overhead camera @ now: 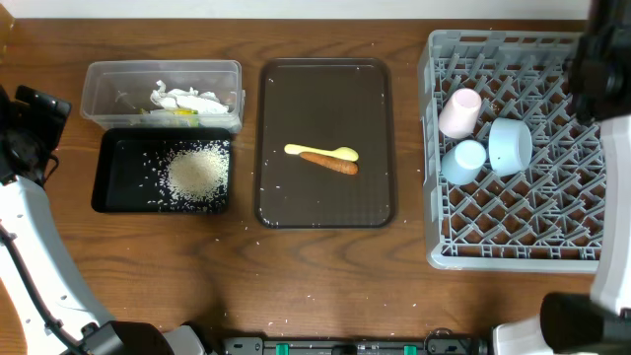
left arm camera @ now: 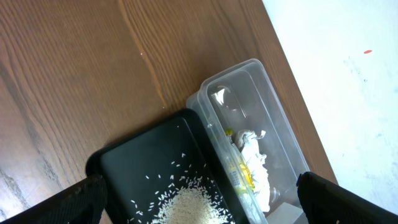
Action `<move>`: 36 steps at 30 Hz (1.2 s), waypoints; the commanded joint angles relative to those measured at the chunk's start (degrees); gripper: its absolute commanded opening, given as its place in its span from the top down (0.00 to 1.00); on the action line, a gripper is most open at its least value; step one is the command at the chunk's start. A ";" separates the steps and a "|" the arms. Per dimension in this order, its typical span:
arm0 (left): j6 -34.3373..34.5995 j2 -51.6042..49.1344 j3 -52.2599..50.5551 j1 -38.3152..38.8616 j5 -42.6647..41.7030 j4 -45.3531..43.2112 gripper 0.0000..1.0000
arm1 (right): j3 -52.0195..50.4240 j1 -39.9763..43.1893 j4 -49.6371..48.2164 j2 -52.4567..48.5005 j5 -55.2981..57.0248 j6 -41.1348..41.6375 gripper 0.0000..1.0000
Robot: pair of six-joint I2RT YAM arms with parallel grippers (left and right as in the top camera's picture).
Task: Sort waste into correct bins and load items into the dishwasher rack
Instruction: 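Lift the blue plate and stand it upright in the rack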
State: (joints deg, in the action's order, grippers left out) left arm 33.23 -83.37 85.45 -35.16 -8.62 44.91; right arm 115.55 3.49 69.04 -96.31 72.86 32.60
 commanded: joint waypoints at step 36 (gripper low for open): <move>0.09 0.20 1.14 -0.24 0.31 -0.02 0.00 | -0.52 8.37 -37.86 -25.70 -16.13 -75.12 0.99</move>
State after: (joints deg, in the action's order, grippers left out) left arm 33.23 -83.37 85.45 -35.16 -8.62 44.91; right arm 115.02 12.40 30.57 -120.31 59.61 -41.71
